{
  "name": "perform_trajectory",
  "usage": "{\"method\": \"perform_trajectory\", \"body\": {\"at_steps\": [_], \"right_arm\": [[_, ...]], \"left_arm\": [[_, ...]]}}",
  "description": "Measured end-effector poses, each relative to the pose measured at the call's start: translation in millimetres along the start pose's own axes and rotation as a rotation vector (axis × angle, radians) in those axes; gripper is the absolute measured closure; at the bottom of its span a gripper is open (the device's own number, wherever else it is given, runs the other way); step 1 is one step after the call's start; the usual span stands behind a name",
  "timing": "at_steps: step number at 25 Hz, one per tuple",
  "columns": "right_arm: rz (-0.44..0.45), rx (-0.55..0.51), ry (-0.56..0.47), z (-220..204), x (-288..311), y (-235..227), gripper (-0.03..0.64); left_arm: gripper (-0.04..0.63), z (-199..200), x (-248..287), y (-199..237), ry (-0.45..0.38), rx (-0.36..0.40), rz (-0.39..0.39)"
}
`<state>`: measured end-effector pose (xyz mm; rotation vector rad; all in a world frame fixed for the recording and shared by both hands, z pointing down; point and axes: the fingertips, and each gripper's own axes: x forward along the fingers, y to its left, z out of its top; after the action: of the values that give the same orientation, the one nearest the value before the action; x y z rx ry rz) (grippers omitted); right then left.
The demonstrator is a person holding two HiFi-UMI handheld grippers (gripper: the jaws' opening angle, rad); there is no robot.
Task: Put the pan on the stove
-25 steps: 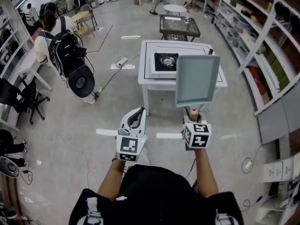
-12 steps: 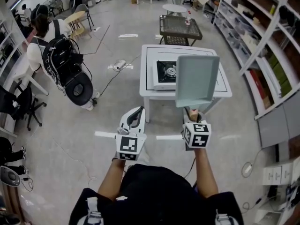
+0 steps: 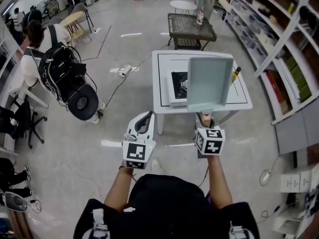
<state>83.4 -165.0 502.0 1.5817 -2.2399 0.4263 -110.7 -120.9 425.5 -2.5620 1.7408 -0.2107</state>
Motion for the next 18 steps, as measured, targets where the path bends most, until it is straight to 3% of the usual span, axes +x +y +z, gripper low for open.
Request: {"method": "perform_trajectory", "body": {"at_steps": [10,18], "right_arm": [[-0.054,0.013,0.058,11,58,14,0.506],[-0.076,0.024,0.093,8,80,8,0.506]], "left_arm": [[0.574,-20,38,60,0.014,-0.022,-0.035],[0.574,-25,66,68,0.014,-0.025,-0.078]]}}
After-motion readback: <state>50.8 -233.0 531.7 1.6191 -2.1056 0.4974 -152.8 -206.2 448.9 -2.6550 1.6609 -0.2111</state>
